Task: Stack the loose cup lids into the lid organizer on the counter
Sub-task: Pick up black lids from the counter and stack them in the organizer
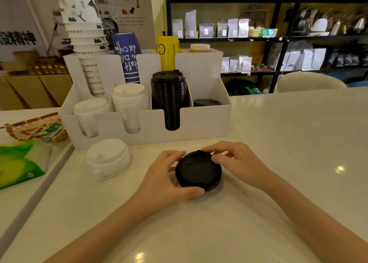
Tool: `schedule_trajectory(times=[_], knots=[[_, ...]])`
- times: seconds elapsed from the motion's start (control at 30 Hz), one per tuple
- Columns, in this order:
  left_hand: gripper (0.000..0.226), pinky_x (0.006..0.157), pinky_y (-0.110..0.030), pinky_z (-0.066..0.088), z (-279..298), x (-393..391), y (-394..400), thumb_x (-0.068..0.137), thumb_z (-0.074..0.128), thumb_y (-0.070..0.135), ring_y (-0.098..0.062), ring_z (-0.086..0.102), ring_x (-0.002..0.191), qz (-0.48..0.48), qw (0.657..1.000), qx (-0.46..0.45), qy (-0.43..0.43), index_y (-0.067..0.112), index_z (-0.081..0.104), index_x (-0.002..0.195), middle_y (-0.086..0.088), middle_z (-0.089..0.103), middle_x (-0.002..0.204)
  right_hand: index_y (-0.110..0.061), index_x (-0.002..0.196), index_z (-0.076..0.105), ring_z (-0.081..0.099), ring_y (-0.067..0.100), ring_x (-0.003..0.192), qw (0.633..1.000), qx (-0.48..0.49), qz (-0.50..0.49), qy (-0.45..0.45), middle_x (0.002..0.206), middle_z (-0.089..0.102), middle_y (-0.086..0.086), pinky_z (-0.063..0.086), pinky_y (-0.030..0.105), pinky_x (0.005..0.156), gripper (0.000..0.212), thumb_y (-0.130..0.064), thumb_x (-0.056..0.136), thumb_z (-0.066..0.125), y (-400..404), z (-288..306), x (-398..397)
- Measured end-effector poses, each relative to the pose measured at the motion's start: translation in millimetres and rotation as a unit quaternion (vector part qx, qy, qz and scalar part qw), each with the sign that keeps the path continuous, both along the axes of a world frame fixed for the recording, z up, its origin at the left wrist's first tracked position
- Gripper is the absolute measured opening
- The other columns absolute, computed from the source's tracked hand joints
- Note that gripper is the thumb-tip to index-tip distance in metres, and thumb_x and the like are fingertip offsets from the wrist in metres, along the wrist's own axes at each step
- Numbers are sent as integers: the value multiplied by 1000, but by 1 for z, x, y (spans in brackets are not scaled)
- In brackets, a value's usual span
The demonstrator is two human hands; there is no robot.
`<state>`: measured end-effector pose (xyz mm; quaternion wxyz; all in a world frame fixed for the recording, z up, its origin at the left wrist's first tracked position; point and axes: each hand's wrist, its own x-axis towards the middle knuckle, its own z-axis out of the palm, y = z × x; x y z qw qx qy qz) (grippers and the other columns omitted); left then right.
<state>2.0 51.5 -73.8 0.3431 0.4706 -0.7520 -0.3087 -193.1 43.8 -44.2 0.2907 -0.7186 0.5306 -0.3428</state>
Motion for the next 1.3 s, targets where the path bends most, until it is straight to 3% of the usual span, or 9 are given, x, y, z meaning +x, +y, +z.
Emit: schedule_trajectory(times=[0.13,0.37,0.47,0.7,0.8,0.93,1.0,1.17,1.3], knots=[[84,95,-15,44,15,5,-6,37,81,46,2,53,111,-1,994,20,104,32,52,114,11,57,119,-27,104,66,62,17,97,998,-16,-6,-68,105,68,-1,49,29,87,27,-13,87,51,0,12,1],[78,88,-6,43,71,12,-30,37,83,37,4,57,106,-2,986,-26,165,32,57,110,15,67,108,-27,114,59,59,11,101,990,-94,11,-101,110,66,-2,51,27,87,29,-20,89,49,-19,62,6],[74,82,-4,43,96,11,-46,40,85,36,6,57,104,17,982,-66,179,33,59,109,23,66,105,-24,115,60,59,7,102,983,-129,14,-131,111,66,-2,50,17,82,29,-20,88,50,-38,83,9],[74,101,-25,43,136,12,-87,46,84,23,-4,57,111,40,965,-99,239,23,55,114,10,62,117,-21,118,58,56,6,105,961,-183,-9,-206,111,64,-6,47,20,88,30,-18,90,48,-86,107,27],[56,102,-29,43,141,13,-104,52,73,19,-4,60,107,49,957,-100,266,25,59,106,11,66,109,-21,116,59,57,6,105,953,-184,-24,-239,114,63,-5,46,23,91,29,-21,89,49,-108,109,37],[37,83,-14,48,137,19,-123,68,70,19,4,59,100,82,963,-119,226,40,62,97,20,64,105,-21,113,60,55,-13,92,949,-188,-14,-252,99,62,-19,44,10,84,27,-18,91,44,-131,107,46],[37,71,-7,48,134,23,-132,73,67,15,9,61,90,87,963,-115,226,32,62,106,19,65,103,-23,117,57,50,-21,83,955,-179,-4,-235,95,55,-27,38,-2,77,30,-14,93,40,-139,101,49],[47,105,-27,35,123,30,-146,78,62,18,-7,49,118,93,979,-88,155,22,50,123,5,57,125,-16,125,51,48,3,108,967,-154,-7,-201,120,58,-4,35,5,83,34,-14,93,39,-158,84,51],[59,99,-22,30,121,28,-152,76,64,26,-5,36,122,109,986,-83,97,21,41,131,12,44,129,-17,124,52,50,6,108,974,-161,-10,-159,120,59,-4,36,5,84,34,-17,93,42,-165,77,52]])
